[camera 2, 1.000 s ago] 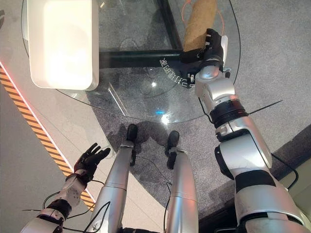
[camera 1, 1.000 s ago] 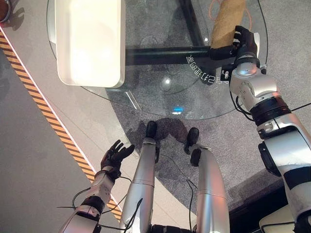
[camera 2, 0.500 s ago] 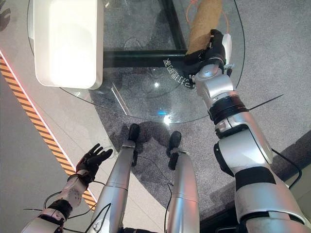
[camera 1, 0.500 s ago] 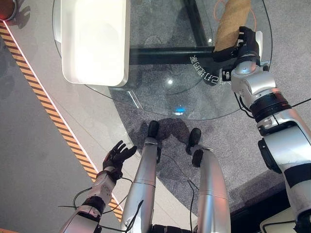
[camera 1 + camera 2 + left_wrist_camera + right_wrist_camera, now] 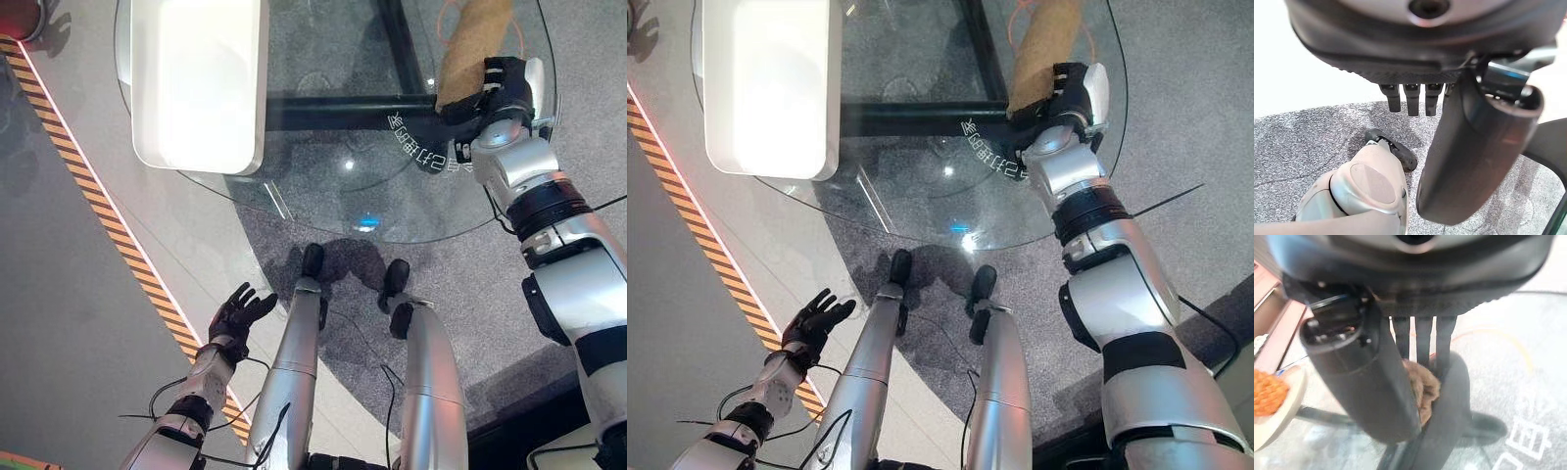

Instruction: Wipe the table with a cloth and put it in the basket.

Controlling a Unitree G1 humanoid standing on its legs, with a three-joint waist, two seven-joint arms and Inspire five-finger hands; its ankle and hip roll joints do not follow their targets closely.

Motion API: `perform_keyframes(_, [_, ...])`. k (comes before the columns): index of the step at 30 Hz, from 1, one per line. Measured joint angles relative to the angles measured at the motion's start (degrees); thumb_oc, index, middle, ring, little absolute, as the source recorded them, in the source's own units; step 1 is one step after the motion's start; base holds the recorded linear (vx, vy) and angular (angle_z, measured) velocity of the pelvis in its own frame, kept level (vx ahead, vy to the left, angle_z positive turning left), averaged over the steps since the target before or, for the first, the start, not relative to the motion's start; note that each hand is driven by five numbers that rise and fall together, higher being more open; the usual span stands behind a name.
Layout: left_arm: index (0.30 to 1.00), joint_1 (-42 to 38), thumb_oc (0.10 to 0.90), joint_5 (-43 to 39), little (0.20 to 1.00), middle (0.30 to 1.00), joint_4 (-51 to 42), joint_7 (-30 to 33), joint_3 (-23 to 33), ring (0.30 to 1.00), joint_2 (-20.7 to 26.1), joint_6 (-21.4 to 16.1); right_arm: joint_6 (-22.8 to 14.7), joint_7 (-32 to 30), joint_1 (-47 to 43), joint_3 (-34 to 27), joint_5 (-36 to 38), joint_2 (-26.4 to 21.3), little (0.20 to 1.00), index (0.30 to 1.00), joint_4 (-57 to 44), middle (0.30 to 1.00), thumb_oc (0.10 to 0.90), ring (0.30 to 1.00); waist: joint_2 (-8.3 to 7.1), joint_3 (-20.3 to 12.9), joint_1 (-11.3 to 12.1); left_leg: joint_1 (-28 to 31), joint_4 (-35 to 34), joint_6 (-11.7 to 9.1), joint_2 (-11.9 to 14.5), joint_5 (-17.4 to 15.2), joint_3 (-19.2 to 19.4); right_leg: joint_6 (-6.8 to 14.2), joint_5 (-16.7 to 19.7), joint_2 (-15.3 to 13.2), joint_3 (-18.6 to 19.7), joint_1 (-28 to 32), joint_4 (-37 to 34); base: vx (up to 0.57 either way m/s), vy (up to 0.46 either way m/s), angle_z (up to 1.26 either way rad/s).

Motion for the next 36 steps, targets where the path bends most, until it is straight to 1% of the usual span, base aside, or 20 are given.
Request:
perform_keyframes(7, [0.900,0.0,0.800,0.0,0.900,0.900,-0.1,0.0,0.0,0.900,0.0,0.0,0.7,0.5,-0.3,0.1,-0.2,0.0,0.200,0.300,0.4,0.300,0.100,0.300,0.13,0.0,0.1,-0.2,0.2,-0.3,-0.1,0.2,0.0,0.1,0.1,-0.2,-0.1,-0.2,0.4,0.00,0.000,0.00])
perform_keyframes(11, [0.900,0.0,0.800,0.0,0.900,0.900,-0.1,0.0,0.0,0.900,0.0,0.1,0.7,1.4,-0.3,0.1,-1.4,0.1,0.200,0.300,1.0,0.300,0.100,0.300,0.22,0.0,0.3,-0.1,0.3,-0.3,-0.2,0.2,0.0,-0.1,-0.1,-0.3,-0.1,-0.2,0.7,0.00,0.000,0.00])
perform_keyframes(13, [0.900,0.0,0.800,0.0,0.900,0.900,-0.1,0.0,-0.1,0.900,0.0,0.1,0.8,2.4,-0.3,0.2,-3.2,0.2,0.200,0.300,1.2,0.300,0.100,0.300,0.38,0.0,0.3,-0.1,0.3,-0.2,-0.2,0.2,0.0,-0.3,-0.1,-0.3,-0.1,-0.3,0.7,0.00,0.000,0.00])
perform_keyframes(22, [0.900,0.0,0.800,0.0,0.900,0.900,-0.1,0.0,-0.3,0.900,0.0,0.1,0.9,2.5,-0.4,1.4,-4.9,0.0,0.200,0.300,1.3,0.300,0.100,0.300,0.63,-0.2,0.2,-0.2,0.2,-0.2,-0.2,0.3,0.0,-0.1,-0.1,-0.3,-0.1,-0.3,0.7,0.00,0.000,0.00])
perform_keyframes(29, [0.900,0.0,0.800,0.0,0.900,0.900,-0.2,0.0,-1.5,0.900,0.0,0.1,0.5,3.0,-0.4,2.6,-8.3,-0.1,0.200,0.300,1.4,0.300,0.100,0.300,0.63,-0.2,0.2,-0.3,0.2,-0.2,-0.2,0.3,0.0,0.1,-0.2,-0.3,-0.1,-0.5,0.7,0.00,0.000,0.00])
perform_keyframes(32, [0.900,0.0,0.800,0.0,0.900,0.900,-0.3,0.0,-2.0,0.900,0.0,0.1,0.2,3.7,-0.4,3.8,-12.0,-0.1,0.200,0.300,1.4,0.300,0.100,0.300,0.63,-0.2,0.2,-0.4,0.2,-0.2,-0.2,0.3,0.0,0.1,-0.3,-0.3,-0.1,-0.6,0.6,0.00,0.000,0.00])
perform_keyframes(36, [0.900,0.0,0.800,0.0,0.900,0.900,-0.6,0.1,-2.1,0.900,0.0,0.1,-0.2,4.3,-0.4,5.2,-15.0,-0.2,0.200,0.300,1.4,0.300,0.100,0.300,0.63,-0.2,0.1,-0.5,0.1,-0.2,-0.2,0.3,0.0,0.1,-0.3,-0.3,-0.1,-0.7,0.6,0.00,0.000,0.00])
